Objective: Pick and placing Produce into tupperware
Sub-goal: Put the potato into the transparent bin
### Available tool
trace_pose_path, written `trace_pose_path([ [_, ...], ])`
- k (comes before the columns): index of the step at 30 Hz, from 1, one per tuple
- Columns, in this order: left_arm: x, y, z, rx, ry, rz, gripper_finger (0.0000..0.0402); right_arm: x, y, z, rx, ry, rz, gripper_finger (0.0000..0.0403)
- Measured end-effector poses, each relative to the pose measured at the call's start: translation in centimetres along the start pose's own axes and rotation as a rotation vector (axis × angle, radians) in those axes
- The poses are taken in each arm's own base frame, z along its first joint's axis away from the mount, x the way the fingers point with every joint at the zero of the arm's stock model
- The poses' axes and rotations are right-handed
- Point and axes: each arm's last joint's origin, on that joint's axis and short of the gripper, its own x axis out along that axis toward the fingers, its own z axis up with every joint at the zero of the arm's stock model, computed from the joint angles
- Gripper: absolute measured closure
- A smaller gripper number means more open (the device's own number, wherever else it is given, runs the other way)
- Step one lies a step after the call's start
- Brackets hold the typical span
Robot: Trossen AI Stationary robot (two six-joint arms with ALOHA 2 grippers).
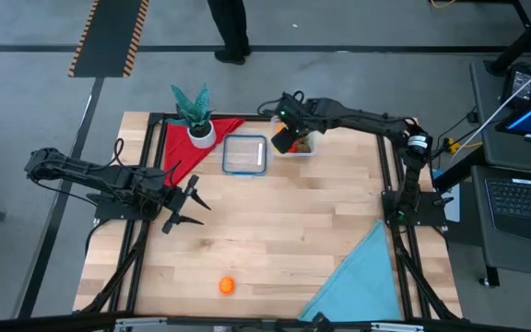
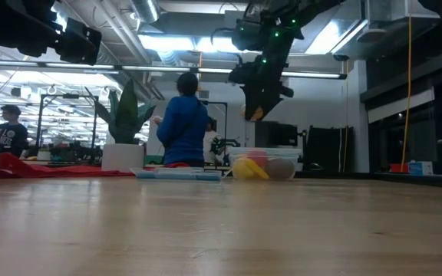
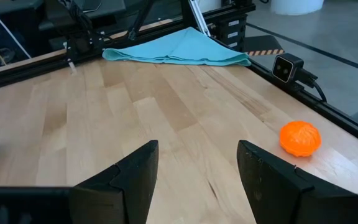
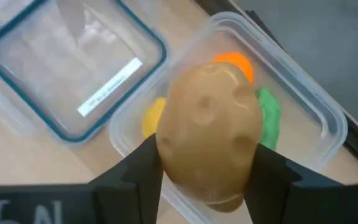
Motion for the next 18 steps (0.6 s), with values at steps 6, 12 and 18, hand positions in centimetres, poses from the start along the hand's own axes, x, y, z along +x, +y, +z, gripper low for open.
trace_pose_path([
  [6, 0.0, 0.0, 0.0, -0.006, 0.0, 0.0, 0.0191, 0.2, -0.9, 0.0, -0.05, 0.034, -0.001, 0.0229],
  [12, 0.0, 0.0, 0.0, -0.006, 0.0, 0.0, 0.0191, 0.3, -1.4, 0.1, -0.068, 0.038, 0.007, 0.0229],
  [18, 0.0, 0.0, 0.0, -0.006, 0.0, 0.0, 0.0191, 0.5, -2.4, 0.6, -0.058, 0.021, -0.001, 0.0229],
])
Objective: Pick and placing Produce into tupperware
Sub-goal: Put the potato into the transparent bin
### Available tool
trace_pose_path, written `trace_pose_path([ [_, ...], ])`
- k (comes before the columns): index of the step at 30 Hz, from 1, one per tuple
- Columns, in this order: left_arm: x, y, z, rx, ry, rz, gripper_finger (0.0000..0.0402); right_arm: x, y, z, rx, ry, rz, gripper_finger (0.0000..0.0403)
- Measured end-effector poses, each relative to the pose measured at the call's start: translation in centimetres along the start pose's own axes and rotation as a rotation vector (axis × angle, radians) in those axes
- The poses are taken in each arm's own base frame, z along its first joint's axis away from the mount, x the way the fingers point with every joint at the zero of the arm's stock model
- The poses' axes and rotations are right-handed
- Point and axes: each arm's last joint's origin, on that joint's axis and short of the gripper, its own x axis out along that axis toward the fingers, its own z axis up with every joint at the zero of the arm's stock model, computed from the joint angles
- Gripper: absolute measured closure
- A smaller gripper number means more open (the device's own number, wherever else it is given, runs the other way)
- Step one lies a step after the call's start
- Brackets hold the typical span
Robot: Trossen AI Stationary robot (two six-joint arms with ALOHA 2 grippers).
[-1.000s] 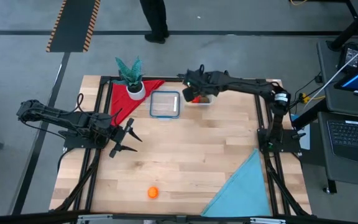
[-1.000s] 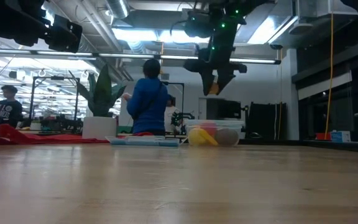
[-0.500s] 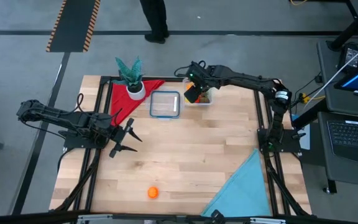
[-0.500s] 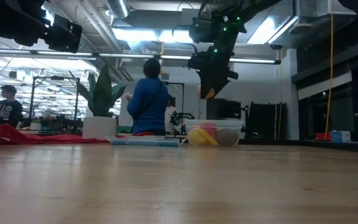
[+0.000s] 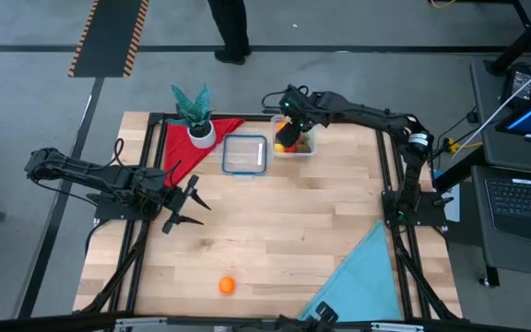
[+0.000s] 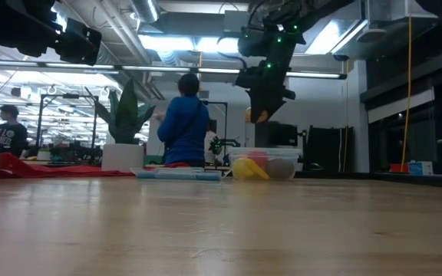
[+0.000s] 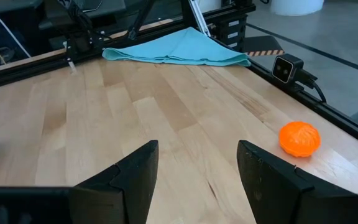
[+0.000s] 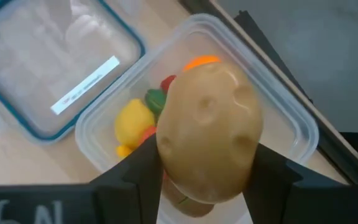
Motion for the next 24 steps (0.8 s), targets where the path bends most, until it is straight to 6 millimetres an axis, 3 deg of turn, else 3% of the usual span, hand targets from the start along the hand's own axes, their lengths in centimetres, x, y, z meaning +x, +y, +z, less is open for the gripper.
trace_pose_path([
  [7, 0.0, 0.0, 0.0, -0.009, 0.0, 0.0, 0.0191, 2.2, -1.6, 0.2, 0.04, 0.023, -0.009, 0.0229],
  [15, 0.0, 0.0, 0.0, -0.025, 0.0, 0.0, 0.0191, 5.4, -3.6, -1.9, 0.085, 0.107, -0.004, 0.0229],
  [22, 0.0, 0.0, 0.0, -0.022, 0.002, 0.007, 0.0191, 7.5, -4.3, -3.2, 0.11, 0.066, -0.007, 0.0229],
  [24, 0.0, 0.0, 0.0, -0.022, 0.002, 0.007, 0.0191, 7.8, -4.3, -3.5, 0.112, 0.068, -0.007, 0.021],
])
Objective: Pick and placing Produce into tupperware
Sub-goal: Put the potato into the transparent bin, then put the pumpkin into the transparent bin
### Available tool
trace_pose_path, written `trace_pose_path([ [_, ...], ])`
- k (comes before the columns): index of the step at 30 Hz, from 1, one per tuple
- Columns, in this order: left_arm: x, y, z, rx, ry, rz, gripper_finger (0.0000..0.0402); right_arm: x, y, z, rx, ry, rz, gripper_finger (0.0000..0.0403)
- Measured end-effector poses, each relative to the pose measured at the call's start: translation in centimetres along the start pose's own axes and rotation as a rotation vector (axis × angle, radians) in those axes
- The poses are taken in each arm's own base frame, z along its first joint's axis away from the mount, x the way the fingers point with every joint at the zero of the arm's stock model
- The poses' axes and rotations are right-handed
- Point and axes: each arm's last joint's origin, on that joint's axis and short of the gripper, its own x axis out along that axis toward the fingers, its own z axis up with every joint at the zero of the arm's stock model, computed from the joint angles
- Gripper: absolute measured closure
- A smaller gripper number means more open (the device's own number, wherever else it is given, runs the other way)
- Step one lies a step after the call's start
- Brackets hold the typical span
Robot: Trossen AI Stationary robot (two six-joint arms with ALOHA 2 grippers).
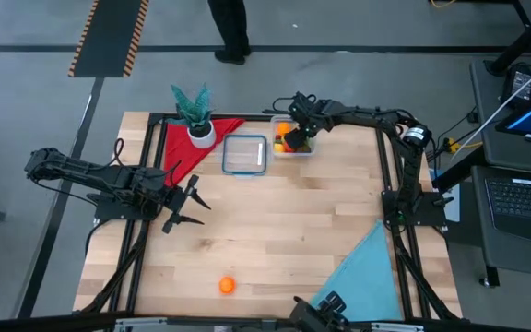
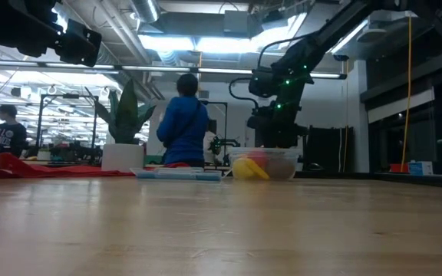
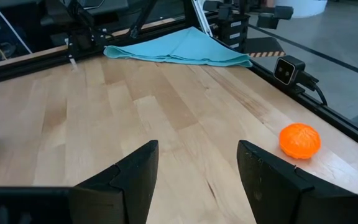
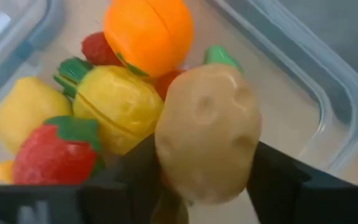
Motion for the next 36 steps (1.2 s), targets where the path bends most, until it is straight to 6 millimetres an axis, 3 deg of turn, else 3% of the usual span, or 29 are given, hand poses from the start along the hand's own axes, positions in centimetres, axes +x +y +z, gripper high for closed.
trace_pose_path([
  [5, 0.0, 0.0, 0.0, 0.004, -0.001, 0.001, 0.0191, 0.0, -0.1, 0.1, 0.003, -0.005, -0.001, 0.012],
  [8, 0.0, 0.0, 0.0, 0.003, 0.002, 0.004, 0.0191, -0.2, -0.1, 0.3, 0.0, -0.01, 0.001, 0.0087],
  [18, 0.0, 0.0, 0.0, 0.004, -0.003, 0.01, 0.0191, -2.6, 1.2, 2.4, -0.044, -0.078, 0.024, 0.0067],
  [25, 0.0, 0.0, 0.1, 0.005, -0.004, 0.01, 0.0191, -6.4, 4.4, 3.4, -0.138, -0.11, 0.062, 0.0066],
  [30, 0.0, 0.0, 0.1, -0.012, -0.005, 0.01, 0.0191, -10.3, 6.9, 3.2, -0.216, -0.214, 0.105, 0.0066],
  [36, 0.0, 0.0, 0.1, -0.054, -0.005, 0.01, 0.0191, -16.0, 8.2, 1.7, -0.256, -0.345, 0.159, 0.0066],
])
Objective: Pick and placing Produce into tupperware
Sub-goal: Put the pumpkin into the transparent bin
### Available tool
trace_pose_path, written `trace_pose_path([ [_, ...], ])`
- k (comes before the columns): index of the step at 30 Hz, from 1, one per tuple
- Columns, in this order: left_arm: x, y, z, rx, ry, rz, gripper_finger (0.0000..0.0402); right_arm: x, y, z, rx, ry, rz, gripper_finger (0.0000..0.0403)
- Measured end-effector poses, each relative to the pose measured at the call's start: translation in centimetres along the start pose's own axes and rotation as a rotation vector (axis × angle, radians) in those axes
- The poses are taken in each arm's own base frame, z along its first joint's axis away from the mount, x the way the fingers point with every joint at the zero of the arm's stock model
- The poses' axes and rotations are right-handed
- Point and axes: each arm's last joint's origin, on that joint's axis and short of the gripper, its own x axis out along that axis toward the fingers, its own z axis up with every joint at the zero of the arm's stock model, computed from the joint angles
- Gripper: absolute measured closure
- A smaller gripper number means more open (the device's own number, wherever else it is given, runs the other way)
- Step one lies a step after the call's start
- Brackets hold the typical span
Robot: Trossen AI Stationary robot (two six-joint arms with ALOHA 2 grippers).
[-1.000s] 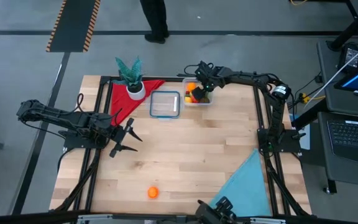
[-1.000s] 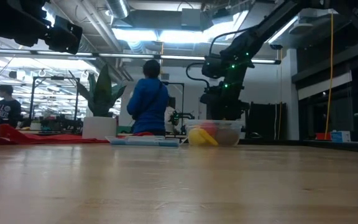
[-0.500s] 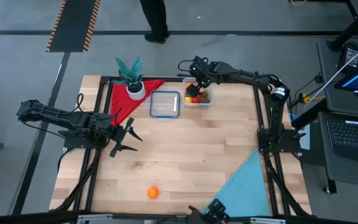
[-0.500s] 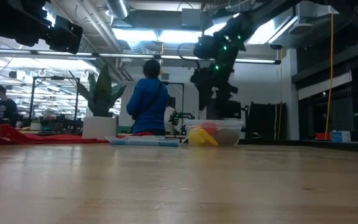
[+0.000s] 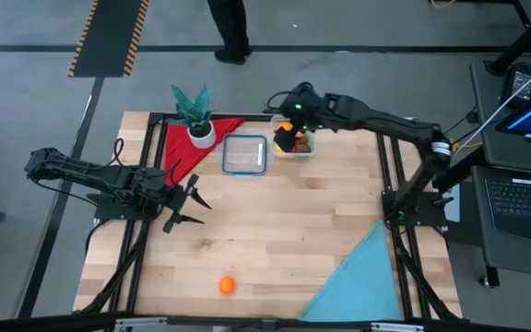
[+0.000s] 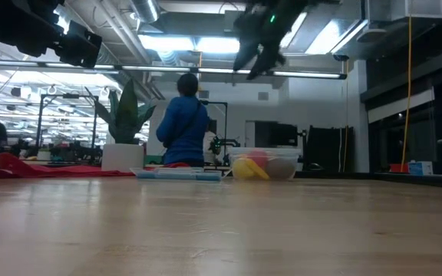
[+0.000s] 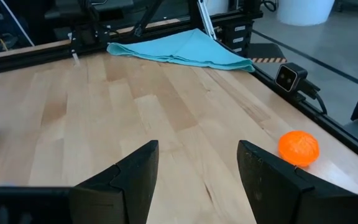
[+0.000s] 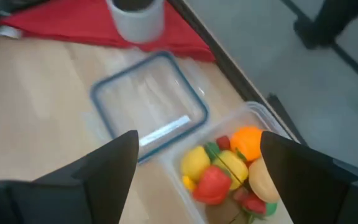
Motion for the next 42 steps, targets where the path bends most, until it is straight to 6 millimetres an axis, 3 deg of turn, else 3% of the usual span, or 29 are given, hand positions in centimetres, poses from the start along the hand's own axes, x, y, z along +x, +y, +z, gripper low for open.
trace_pose_path([
  [5, 0.0, 0.0, 0.0, -0.019, 0.0, 0.0, 0.0191, -4.8, 1.8, -1.5, -0.038, -0.104, 0.065, 0.0066],
  [10, 0.0, 0.0, 0.0, 0.035, -0.003, 0.0, 0.0191, -7.7, 3.7, -6.1, -0.072, -0.291, 0.178, 0.0066],
  [15, 0.0, 0.0, 0.3, 0.089, -0.026, 0.004, 0.0191, -7.7, 5.6, -12.5, -0.102, -0.464, 0.327, 0.0066],
  [19, 0.0, 0.0, 0.2, 0.088, -0.025, 0.004, 0.0191, -6.2, 6.4, -17.0, -0.111, -0.58, 0.416, 0.0066],
  [25, 0.0, 0.0, 0.2, 0.086, -0.022, 0.004, 0.0191, -3.7, 6.6, -21.7, -0.082, -0.749, 0.5, 0.0066],
  [30, 0.0, 0.0, 0.2, 0.082, -0.018, 0.003, 0.0191, -2.7, 6.6, -22.6, -0.055, -0.812, 0.513, 0.0066],
  [42, 1.2, 0.1, -1.4, -0.048, 0.159, 0.012, 0.0191, -1.4, 7.7, -21.8, -0.092, -0.77, 0.495, 0.0066],
])
